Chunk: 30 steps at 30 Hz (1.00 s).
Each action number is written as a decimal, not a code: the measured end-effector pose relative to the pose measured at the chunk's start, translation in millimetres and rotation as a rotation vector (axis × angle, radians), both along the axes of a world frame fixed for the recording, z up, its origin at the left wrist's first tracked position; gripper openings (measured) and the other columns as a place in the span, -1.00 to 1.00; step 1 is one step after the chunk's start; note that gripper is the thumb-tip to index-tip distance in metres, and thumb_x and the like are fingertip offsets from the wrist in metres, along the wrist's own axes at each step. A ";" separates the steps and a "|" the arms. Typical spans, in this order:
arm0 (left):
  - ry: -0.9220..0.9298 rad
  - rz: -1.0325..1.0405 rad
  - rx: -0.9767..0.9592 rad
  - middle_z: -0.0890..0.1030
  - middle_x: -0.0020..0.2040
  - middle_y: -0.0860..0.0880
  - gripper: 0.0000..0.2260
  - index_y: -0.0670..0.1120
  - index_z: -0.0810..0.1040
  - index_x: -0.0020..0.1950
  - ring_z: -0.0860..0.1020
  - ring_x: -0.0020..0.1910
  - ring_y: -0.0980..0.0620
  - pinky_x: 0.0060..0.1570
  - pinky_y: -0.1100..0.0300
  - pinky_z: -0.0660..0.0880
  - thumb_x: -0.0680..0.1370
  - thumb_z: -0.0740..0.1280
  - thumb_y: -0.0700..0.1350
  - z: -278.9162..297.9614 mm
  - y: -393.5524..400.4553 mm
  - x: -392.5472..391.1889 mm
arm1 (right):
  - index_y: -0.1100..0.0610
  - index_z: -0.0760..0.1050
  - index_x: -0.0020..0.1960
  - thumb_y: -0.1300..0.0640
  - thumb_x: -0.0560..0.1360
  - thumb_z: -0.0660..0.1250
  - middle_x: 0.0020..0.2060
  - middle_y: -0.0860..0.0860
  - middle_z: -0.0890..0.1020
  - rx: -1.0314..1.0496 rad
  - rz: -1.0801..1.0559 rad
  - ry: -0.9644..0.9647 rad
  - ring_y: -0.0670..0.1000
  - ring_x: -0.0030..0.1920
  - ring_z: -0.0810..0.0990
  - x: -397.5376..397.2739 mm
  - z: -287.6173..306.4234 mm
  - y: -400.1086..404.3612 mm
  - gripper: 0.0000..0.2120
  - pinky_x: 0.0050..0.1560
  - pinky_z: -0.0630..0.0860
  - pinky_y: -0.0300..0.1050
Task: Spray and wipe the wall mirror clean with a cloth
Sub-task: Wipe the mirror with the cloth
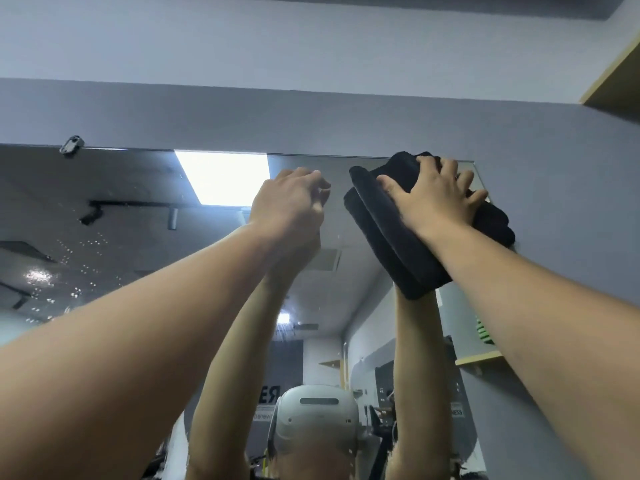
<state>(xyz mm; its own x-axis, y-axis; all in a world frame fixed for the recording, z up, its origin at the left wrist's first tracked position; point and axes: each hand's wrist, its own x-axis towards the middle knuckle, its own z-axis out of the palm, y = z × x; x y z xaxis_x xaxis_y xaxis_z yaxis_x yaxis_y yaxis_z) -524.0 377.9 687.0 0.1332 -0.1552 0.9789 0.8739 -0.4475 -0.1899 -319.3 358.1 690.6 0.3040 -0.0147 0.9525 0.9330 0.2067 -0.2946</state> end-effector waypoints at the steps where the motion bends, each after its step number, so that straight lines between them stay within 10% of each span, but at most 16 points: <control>1: 0.005 0.019 -0.007 0.60 0.28 0.06 -0.74 0.06 0.62 0.29 0.46 0.30 -0.05 0.29 0.00 0.39 0.66 0.23 -0.12 1.3 0.7 -0.2 | 0.01 0.30 0.47 -0.49 0.51 0.09 0.43 0.14 0.32 0.029 -0.007 0.016 0.27 0.40 0.27 -2.4 -0.8 -0.2 -0.25 0.35 0.19 0.29; 9: 0.065 0.088 -0.105 0.56 0.33 0.02 -0.72 0.03 0.60 0.34 0.42 0.35 -0.06 0.26 0.03 0.38 0.69 0.19 -0.07 10.6 -12.8 -4.8 | -0.10 -0.09 0.63 -0.72 0.26 -0.09 0.63 0.06 -0.07 -0.210 -0.037 -0.310 0.33 0.59 -0.08 -19.8 -59.5 -9.3 0.12 0.48 -0.06 0.47; 15: 0.065 0.160 -0.136 0.55 0.31 0.03 -0.72 0.05 0.60 0.33 0.43 0.32 -0.05 0.23 0.04 0.41 0.68 0.21 -0.07 16.0 -23.9 0.5 | -0.21 -0.13 0.62 -0.63 0.34 -0.03 0.64 -0.02 -0.13 -0.224 -0.088 -0.539 0.24 0.61 -0.10 -15.0 -134.6 -10.7 -0.03 0.53 -0.05 0.36; 30: 0.043 0.238 0.007 0.58 0.18 0.02 -0.77 0.06 0.55 0.26 0.49 0.22 -0.09 0.51 -0.07 0.15 0.65 0.20 -0.05 10.8 -2.9 5.1 | -0.03 0.21 0.55 -0.39 0.57 0.09 0.57 0.05 0.19 -0.101 -0.022 -0.096 0.29 0.48 0.20 34.4 -7.7 -1.7 -0.33 0.43 0.14 0.34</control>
<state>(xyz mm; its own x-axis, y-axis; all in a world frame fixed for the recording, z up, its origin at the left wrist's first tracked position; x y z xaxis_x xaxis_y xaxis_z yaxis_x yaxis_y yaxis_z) -518.9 375.0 697.8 0.2088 -0.1209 0.9705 0.9456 -0.2281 -0.2318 -284.9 356.4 682.9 0.2124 0.0766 0.9742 0.9619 0.1595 -0.2222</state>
